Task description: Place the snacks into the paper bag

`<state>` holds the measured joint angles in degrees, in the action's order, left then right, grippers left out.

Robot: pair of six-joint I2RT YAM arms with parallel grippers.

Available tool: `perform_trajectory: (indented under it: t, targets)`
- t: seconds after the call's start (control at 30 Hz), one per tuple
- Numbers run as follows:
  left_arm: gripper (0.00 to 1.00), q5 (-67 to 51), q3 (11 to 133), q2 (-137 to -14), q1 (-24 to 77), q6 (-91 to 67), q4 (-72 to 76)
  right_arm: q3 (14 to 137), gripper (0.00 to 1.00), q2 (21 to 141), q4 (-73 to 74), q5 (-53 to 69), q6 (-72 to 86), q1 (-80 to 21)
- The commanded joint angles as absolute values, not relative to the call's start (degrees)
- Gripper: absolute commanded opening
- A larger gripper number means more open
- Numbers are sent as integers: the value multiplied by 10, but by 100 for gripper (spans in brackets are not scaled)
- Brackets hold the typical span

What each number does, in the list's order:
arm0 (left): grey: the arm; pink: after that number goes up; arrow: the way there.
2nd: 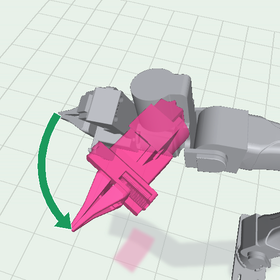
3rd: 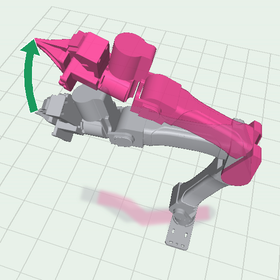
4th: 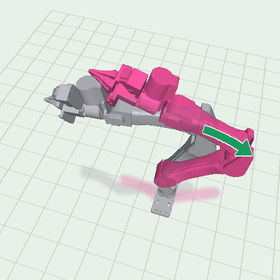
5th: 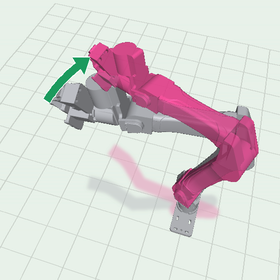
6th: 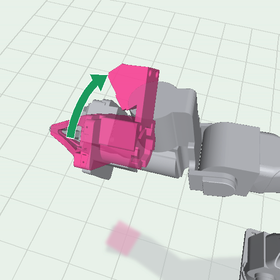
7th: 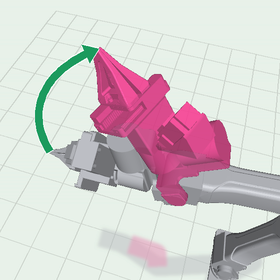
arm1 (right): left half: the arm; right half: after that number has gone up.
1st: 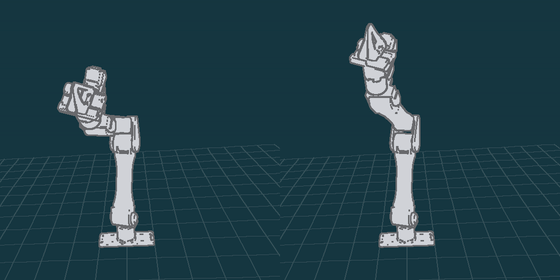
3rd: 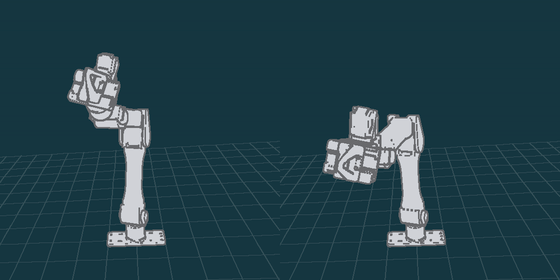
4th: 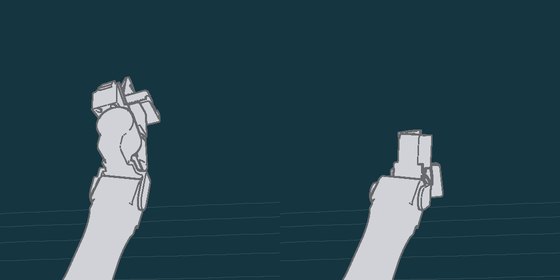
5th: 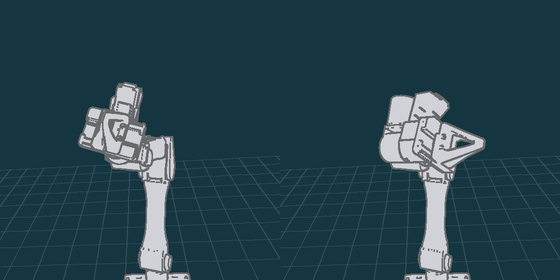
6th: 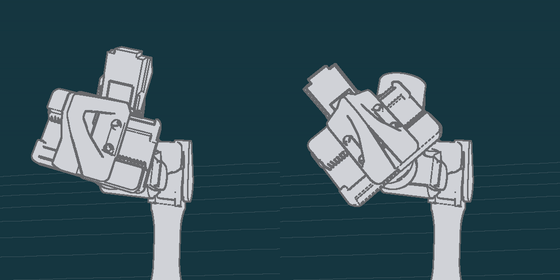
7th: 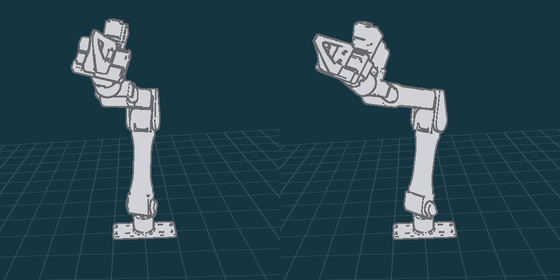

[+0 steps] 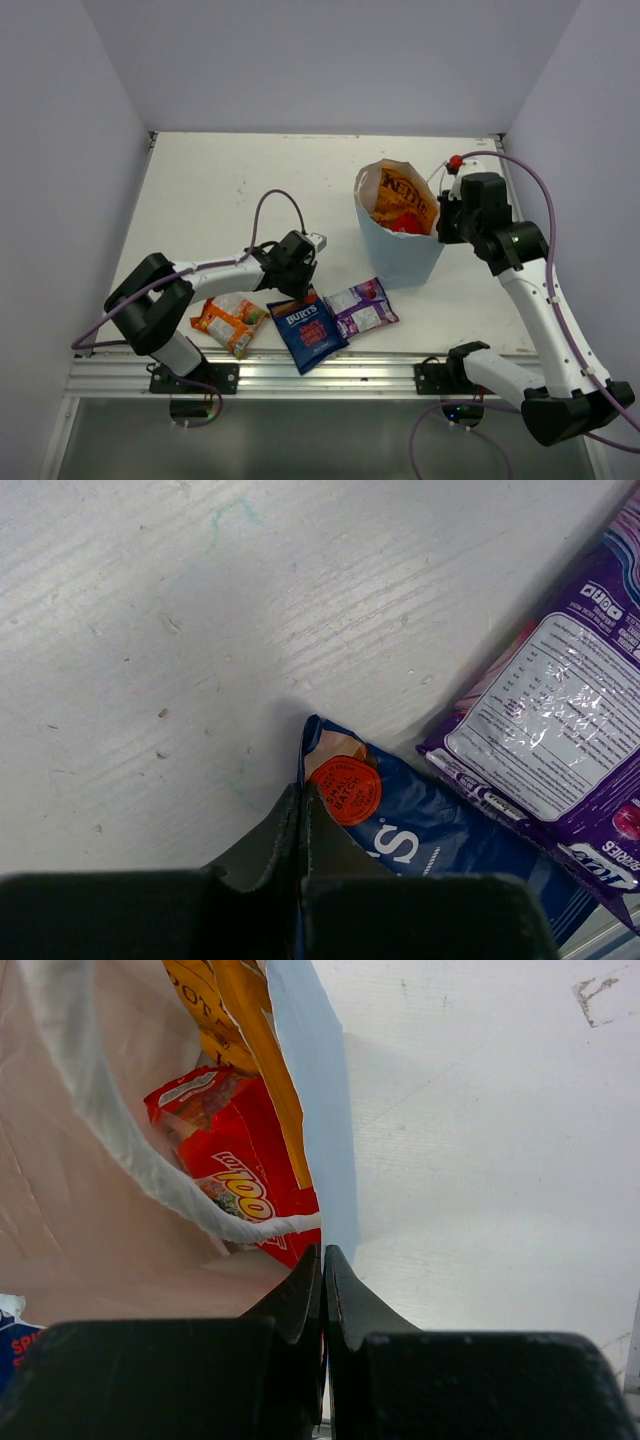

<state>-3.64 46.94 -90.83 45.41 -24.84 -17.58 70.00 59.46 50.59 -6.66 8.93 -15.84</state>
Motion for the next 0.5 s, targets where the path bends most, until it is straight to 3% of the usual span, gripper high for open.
perform_trajectory:
  t: [0.0,0.13,0.23,0.47]
  targets:
    - [0,-27,478,-910,459,-248,-189,699,0,586,495,-59,91,-161]
    - [0,18,536,-888,459,-240,-227,699,0,586,496,-60,91,-161]
    - [0,71,646,-874,458,-223,-272,700,0,586,497,-62,91,-161]
    - [0,264,1027,-945,458,-190,-357,700,0,584,496,-60,92,-161]
